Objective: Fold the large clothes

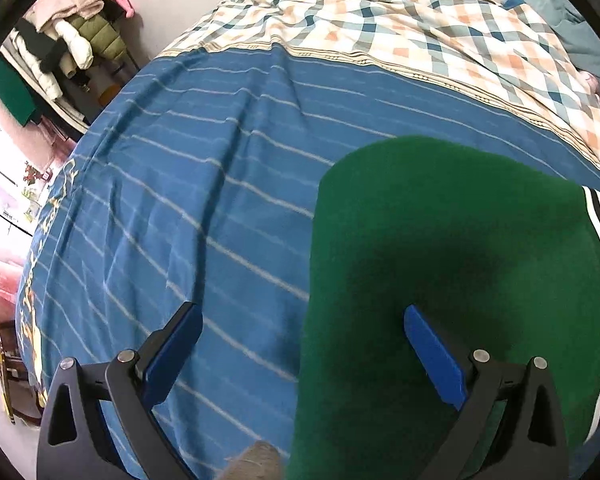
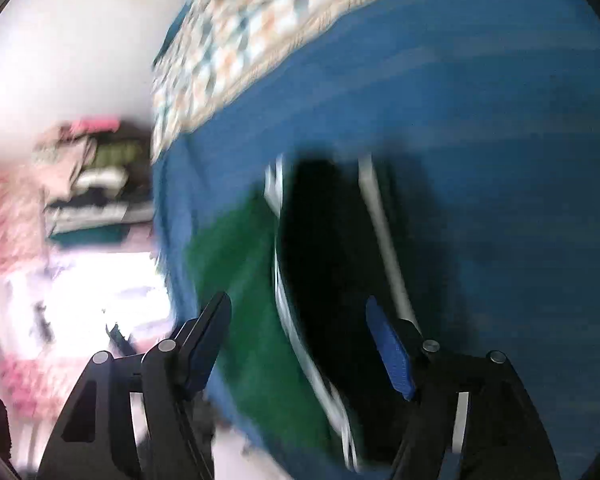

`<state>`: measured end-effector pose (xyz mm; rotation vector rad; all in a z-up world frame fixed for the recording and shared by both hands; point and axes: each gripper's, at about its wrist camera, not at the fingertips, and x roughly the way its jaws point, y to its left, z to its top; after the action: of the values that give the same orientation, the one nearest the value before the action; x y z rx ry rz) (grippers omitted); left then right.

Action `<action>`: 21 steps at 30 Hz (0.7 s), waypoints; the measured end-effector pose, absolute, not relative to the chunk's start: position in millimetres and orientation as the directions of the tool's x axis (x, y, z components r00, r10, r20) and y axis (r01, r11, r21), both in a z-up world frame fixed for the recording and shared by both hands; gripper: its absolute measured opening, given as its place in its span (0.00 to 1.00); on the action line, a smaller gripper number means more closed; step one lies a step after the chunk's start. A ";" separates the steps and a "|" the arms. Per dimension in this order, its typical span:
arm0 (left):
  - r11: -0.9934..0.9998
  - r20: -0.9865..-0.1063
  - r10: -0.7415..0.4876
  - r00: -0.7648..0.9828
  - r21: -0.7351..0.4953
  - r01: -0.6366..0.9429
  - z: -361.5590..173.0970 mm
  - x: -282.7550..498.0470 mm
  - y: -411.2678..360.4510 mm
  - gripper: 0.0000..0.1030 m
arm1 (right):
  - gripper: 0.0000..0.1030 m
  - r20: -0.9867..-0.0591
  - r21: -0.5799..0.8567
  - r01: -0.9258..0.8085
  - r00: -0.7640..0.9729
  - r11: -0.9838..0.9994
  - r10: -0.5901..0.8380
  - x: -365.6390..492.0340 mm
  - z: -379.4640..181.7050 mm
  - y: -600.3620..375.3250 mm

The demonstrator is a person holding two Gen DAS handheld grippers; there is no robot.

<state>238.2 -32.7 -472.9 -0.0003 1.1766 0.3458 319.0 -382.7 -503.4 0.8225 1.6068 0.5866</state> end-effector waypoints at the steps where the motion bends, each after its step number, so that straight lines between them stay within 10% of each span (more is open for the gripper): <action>1: 0.949 -0.906 0.258 0.336 0.172 -0.266 -472.4 233.1 -33.5 1.00 | 0.70 -0.610 0.761 0.181 -0.125 0.623 0.782 305.3 -510.4 -375.4; 3: 0.951 -0.911 0.249 0.328 0.165 -0.261 -472.5 222.9 -36.0 1.00 | 0.63 -0.586 0.774 0.149 -0.195 0.615 0.786 280.1 -519.1 -365.0; 5: 0.953 -0.914 0.251 0.319 0.176 -0.246 -472.3 210.7 -40.3 1.00 | 0.02 -0.658 0.710 0.147 -0.213 0.689 0.723 264.0 -526.1 -358.8; 11: 0.960 -0.921 0.237 0.308 0.172 -0.223 -473.2 182.8 -44.2 1.00 | 0.02 -0.775 0.614 0.346 0.094 0.709 0.625 237.2 -491.6 -390.9; 17: 0.950 -0.918 0.285 0.277 0.231 -0.211 -481.5 179.7 -48.5 1.00 | 0.01 -0.840 0.470 0.292 -0.141 0.833 0.524 247.3 -534.7 -344.5; 21: 0.945 -0.909 0.287 0.301 0.219 -0.241 -465.2 182.7 -40.8 1.00 | 0.39 -0.922 0.367 0.135 -0.082 0.920 0.380 272.6 -485.3 -318.8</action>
<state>182.7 -40.8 -465.2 0.0432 1.2159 0.3508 272.6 -318.8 -485.3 0.3998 1.6543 0.2122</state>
